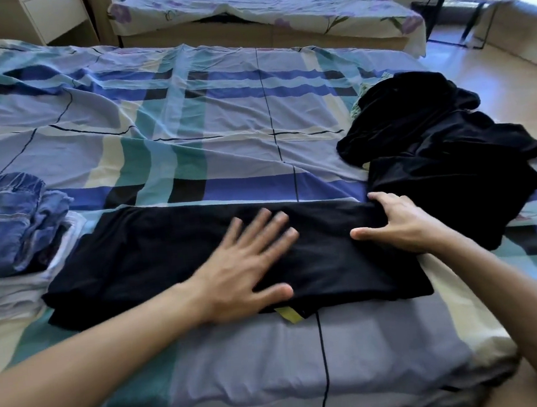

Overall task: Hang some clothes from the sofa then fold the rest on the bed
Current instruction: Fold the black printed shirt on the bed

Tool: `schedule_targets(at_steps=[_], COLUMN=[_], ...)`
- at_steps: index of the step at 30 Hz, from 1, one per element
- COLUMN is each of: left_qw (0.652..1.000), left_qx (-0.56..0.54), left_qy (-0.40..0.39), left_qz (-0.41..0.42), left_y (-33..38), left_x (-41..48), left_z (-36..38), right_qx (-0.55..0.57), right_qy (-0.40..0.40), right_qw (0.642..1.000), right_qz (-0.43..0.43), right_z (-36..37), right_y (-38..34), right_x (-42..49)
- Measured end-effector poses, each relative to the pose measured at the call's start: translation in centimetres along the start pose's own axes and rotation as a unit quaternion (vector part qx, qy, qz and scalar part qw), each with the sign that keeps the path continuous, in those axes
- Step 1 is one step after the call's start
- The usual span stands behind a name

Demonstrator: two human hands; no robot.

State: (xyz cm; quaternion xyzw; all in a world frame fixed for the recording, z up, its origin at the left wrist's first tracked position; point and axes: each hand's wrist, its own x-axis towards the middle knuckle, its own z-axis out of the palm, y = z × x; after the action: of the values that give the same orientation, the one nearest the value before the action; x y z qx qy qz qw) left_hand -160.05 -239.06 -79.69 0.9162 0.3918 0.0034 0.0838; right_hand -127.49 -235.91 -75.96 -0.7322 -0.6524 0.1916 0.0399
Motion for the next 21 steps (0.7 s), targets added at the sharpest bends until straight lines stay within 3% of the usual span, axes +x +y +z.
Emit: schedule_targets(at_steps=[3,8,12,15,17,18,21], left_qw=[0.996,0.995,0.992,0.973,0.928,0.889,0.719], left_qx=[0.007,-0.031,-0.097,-0.228,-0.366,-0.446,-0.675], left_qy=[-0.040,-0.071,-0.069,-0.036,0.017,0.040,0.037], left_qz=[0.083,0.070,0.039,-0.019,-0.073,-0.097,-0.162], left_y=[2.9,3.0,3.5,4.1,4.6,4.7,4.0], left_x=[0.1,0.0,0.1,0.6,1.1,1.3,1.5], left_z=[1.2,0.9,0.6,-0.8,-2.6,-3.9,-7.4], right_qx=[0.162,0.373,0.391,0.401,0.409,0.426,0.525], right_qy=[-0.064,-0.132,-0.223,-0.188,-0.149,-0.128,-0.105], right_qw=[0.984,0.918,0.893,0.896,0.900,0.895,0.838], right_qz=[0.035,0.039,0.030,0.024,0.001,-0.021,-0.108], right_z=[-1.1,-1.9,-2.1,-3.0,-3.9,-4.1,-5.0], right_y=[0.5,0.4,-0.5,-1.9,-3.5,-4.3,-7.4], right_x=[-0.6,-1.4,-1.9,-2.3,-2.6,-2.5,-3.3])
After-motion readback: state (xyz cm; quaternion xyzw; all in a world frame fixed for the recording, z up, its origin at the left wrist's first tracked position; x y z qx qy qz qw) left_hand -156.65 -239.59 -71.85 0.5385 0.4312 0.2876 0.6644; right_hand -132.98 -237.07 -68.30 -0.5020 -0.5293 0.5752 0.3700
